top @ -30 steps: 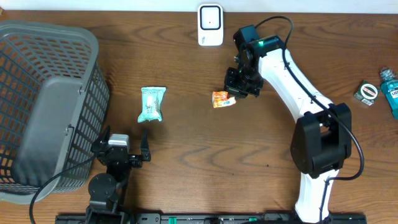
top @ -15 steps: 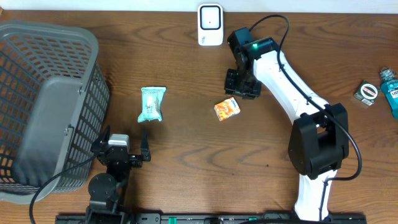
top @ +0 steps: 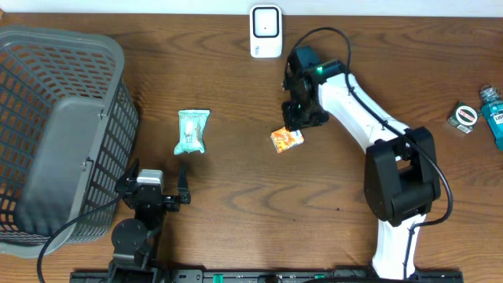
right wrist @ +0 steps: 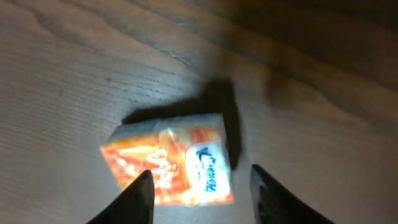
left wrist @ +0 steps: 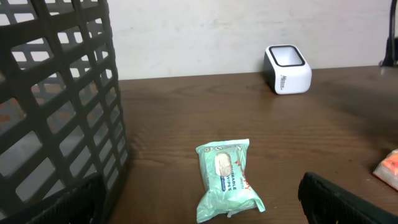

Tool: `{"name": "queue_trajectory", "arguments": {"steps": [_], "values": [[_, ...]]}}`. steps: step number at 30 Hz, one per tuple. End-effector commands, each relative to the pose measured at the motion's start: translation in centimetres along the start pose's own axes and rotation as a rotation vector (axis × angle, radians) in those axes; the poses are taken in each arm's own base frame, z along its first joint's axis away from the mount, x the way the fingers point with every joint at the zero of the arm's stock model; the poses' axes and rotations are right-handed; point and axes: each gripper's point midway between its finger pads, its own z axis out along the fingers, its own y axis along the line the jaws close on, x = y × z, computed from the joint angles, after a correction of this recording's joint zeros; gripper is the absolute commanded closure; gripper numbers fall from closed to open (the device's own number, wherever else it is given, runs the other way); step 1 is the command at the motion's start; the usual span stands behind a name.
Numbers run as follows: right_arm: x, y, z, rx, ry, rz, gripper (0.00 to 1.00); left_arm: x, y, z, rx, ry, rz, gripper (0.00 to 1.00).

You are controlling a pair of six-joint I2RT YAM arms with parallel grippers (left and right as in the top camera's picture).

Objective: Scan the item barcode
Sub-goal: 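Grasp the Kleenex pack with the right gripper and lift it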

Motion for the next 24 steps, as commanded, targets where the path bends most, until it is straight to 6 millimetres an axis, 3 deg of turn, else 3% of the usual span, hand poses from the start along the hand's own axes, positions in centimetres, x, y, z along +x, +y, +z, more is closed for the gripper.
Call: {"name": "queue_trajectory", "arguments": {"steps": [1,5,8,12,13,16,21,24], "values": [[1.0,0.1,2.0,-0.017,0.026,-0.117,0.55,1.8,0.2,0.1,-0.014,0.055,-0.002,0.02],[1.1,-0.1,3.7,-0.023,-0.002,-0.133,0.51,1.8,0.2,0.1,-0.014,0.055,-0.002,0.02],[1.4,0.1,4.7,-0.046,-0.01,-0.143,0.54,1.8,0.2,0.1,-0.015,0.055,-0.002,0.03],[1.9,0.7,4.9,-0.087,-0.001,-0.178,0.74,1.8,0.2,0.1,-0.014,0.055,-0.002,0.02],[2.0,0.9,4.9,-0.095,0.002,-0.177,0.96,1.8,0.2,0.1,-0.014,0.055,-0.002,0.02],[2.1,1.3,4.7,-0.118,0.01,-0.155,0.99,1.8,0.2,0.1,-0.014,0.055,-0.002,0.02],[1.3,0.9,2.7,-0.116,0.034,0.115,0.99,1.8,0.2,0.1,-0.014,0.055,-0.002,0.02],[2.0,2.0,-0.6,-0.196,0.12,0.302,0.99,1.8,0.2,0.1,-0.015,0.055,-0.002,0.02]]}}
